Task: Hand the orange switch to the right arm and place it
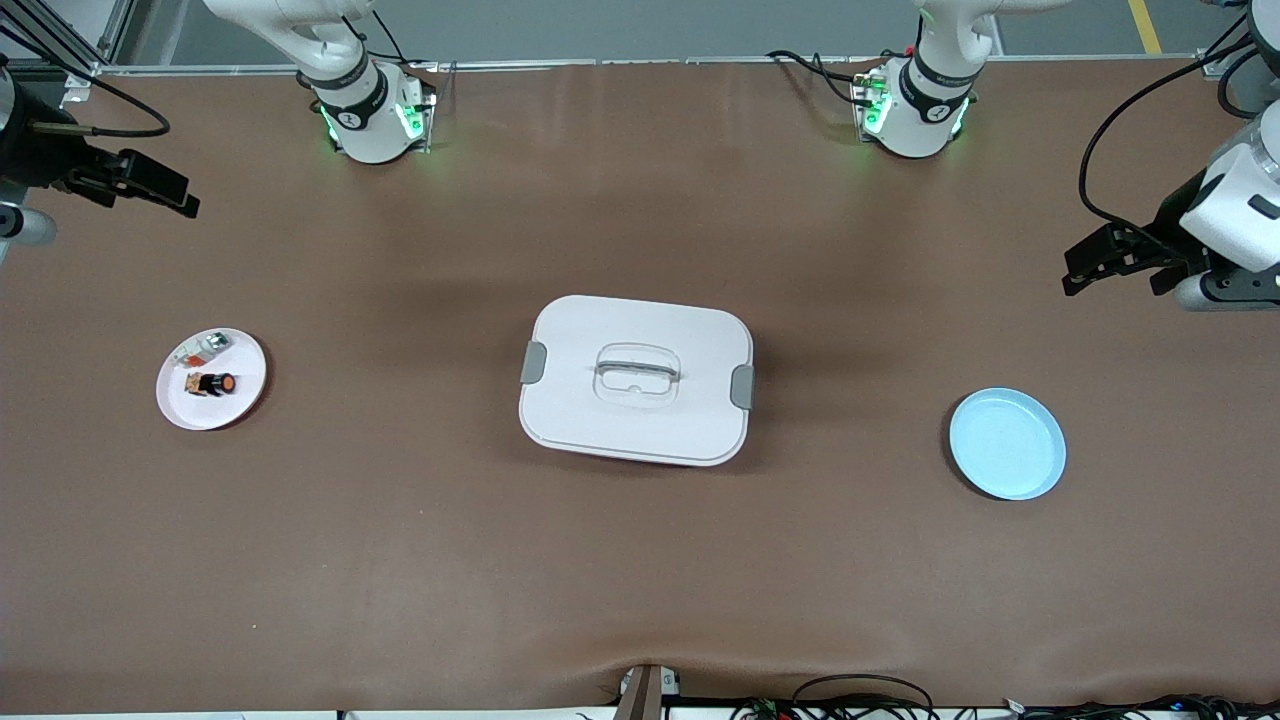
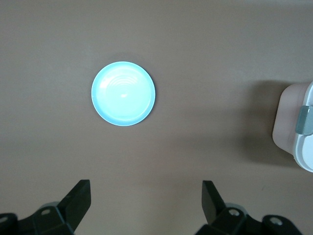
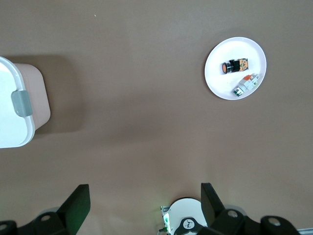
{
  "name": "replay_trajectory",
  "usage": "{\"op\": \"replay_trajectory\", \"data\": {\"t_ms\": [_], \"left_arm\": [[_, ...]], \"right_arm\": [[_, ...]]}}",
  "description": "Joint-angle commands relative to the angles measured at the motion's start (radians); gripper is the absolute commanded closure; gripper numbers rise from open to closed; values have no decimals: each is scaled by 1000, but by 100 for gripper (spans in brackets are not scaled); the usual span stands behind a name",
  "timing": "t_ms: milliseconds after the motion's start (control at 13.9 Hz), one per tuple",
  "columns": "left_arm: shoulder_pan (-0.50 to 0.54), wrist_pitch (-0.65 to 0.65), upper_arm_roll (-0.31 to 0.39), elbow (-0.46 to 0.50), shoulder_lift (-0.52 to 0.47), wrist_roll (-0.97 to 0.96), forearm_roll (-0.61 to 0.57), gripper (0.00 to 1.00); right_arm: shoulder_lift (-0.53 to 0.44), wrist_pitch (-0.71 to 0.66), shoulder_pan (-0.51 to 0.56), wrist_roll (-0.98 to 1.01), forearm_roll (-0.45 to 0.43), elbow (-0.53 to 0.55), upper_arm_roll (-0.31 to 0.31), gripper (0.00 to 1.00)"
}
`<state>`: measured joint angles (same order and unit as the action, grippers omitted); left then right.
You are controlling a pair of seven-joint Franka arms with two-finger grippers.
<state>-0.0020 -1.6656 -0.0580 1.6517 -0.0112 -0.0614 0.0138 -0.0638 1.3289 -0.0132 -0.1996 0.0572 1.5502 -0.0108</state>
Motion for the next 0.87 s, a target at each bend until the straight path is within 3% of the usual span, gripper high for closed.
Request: {"op": "replay_trajectory", "data": {"t_ms": [0,361,794], "left_arm": [[4,23,-8,-26,10,12,-12,0],[7,24,-8,-27,10,11,-3,0],[8,24,-8,-27,10,11,0,0]], "right_arm": [[-47,27,4,-18,16,44,2,0],[-77,58,2,-15,41,50,25,0],[-114,137,-2,92,0,103,18,0]]}}
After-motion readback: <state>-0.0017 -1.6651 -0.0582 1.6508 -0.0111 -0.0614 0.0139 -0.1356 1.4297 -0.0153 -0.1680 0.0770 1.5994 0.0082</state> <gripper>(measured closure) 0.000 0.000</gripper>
